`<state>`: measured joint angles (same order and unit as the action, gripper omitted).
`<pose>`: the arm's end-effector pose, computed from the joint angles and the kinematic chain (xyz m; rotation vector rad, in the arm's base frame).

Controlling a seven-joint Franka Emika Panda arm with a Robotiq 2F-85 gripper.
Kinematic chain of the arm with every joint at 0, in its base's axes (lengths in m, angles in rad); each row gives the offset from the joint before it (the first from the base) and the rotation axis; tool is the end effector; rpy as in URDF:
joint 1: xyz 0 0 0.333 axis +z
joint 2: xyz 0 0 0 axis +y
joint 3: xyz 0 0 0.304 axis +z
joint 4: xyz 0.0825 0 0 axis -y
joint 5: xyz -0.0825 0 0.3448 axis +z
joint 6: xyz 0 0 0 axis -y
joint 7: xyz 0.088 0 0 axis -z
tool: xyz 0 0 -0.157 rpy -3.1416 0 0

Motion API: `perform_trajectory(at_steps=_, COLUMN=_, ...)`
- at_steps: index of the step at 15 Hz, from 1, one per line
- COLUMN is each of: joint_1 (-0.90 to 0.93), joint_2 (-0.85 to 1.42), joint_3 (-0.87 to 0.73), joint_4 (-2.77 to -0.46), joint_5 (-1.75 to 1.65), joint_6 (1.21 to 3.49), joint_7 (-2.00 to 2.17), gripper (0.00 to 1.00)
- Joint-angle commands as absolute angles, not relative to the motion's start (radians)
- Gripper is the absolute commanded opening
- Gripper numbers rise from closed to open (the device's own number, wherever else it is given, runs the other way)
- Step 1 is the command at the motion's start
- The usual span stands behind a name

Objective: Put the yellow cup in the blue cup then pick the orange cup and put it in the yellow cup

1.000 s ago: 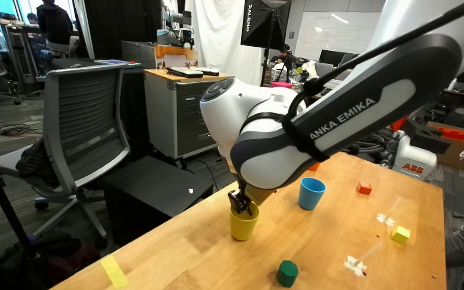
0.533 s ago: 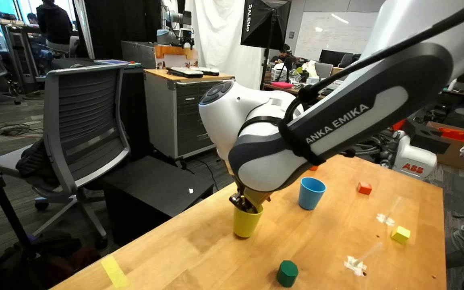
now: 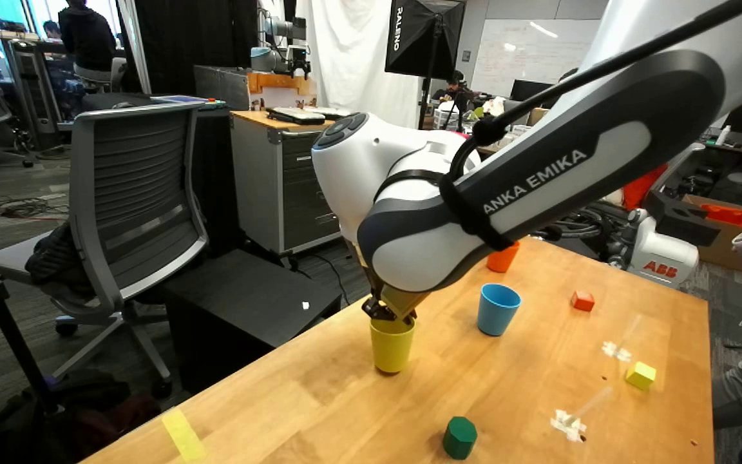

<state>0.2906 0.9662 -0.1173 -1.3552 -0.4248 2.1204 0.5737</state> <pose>0.6628 0.0908 0.1041 2.6584 -0.1291 -0.0305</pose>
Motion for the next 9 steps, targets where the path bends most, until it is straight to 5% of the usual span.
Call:
perform_trajectory(at_steps=1, joint_1=0.309, joint_2=0.993, joint_3=-0.135, joint_4=-1.306, joint_5=-0.409, joint_6=2.106, joint_7=0.558, gripper=0.09)
perform_trajectory(at_steps=9, joint_1=0.333, joint_2=0.977, joint_3=-0.139, joint_4=-1.323, joint_5=-0.423, joint_6=2.092, joint_7=0.565, gripper=0.08)
